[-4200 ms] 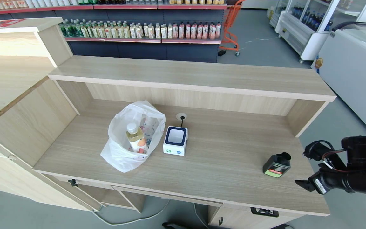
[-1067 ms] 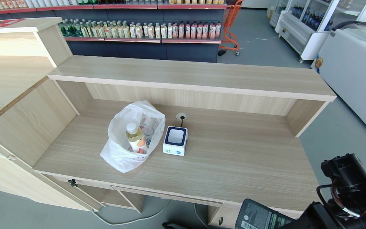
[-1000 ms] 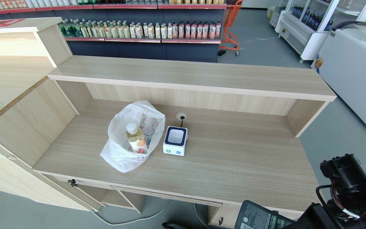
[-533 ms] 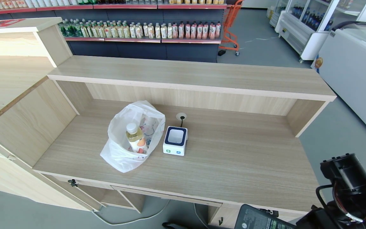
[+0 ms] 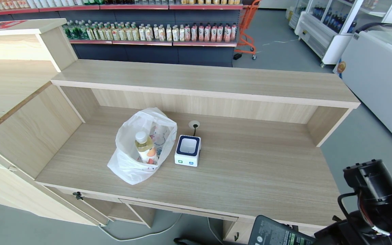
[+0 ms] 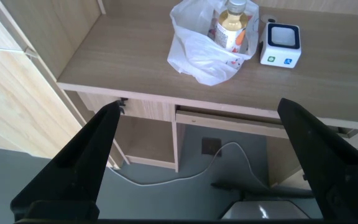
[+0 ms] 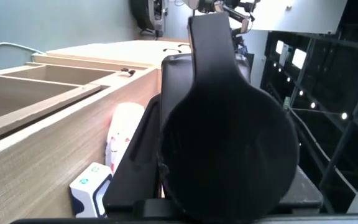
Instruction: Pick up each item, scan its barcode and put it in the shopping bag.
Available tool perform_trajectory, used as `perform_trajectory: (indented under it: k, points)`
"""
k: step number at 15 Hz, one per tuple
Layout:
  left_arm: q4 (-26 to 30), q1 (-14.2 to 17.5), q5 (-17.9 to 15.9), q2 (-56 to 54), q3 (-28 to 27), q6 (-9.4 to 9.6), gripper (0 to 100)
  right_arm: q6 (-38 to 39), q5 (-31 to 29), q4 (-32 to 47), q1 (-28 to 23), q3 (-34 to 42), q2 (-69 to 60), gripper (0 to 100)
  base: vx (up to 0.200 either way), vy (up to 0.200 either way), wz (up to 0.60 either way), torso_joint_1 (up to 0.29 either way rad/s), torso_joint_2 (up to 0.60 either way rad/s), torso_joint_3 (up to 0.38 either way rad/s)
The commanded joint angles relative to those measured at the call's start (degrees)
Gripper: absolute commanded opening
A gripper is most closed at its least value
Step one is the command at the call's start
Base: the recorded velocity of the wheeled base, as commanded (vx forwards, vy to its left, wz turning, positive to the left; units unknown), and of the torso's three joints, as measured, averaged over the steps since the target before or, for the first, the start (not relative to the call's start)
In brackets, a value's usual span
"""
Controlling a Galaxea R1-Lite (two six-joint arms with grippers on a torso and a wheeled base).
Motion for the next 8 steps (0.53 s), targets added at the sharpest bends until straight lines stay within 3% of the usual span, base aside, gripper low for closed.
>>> perform_trajectory:
  k: [1,6,8]
  points:
    - [0.00,0.01,0.01,-0.02,0.02,-0.02,100,-4.58,0.02,-0.03,0.20,0.00,0.00,0,0.000,0.000,0.00,0.000,0.00,0.000]
    - [0.00,0.01,0.01,-0.02,0.02,-0.02,100,-3.94,-0.06,0.49,0.03,-0.44,-2.20,0,0.000,0.000,0.00,0.000,0.00,0.000]
    - [0.00,0.01,0.01,-0.02,0.02,-0.02,100,16.19,-0.50,0.49,-3.14,-0.70,-7.03,0,0.000,0.000,0.00,0.000,0.00,0.000]
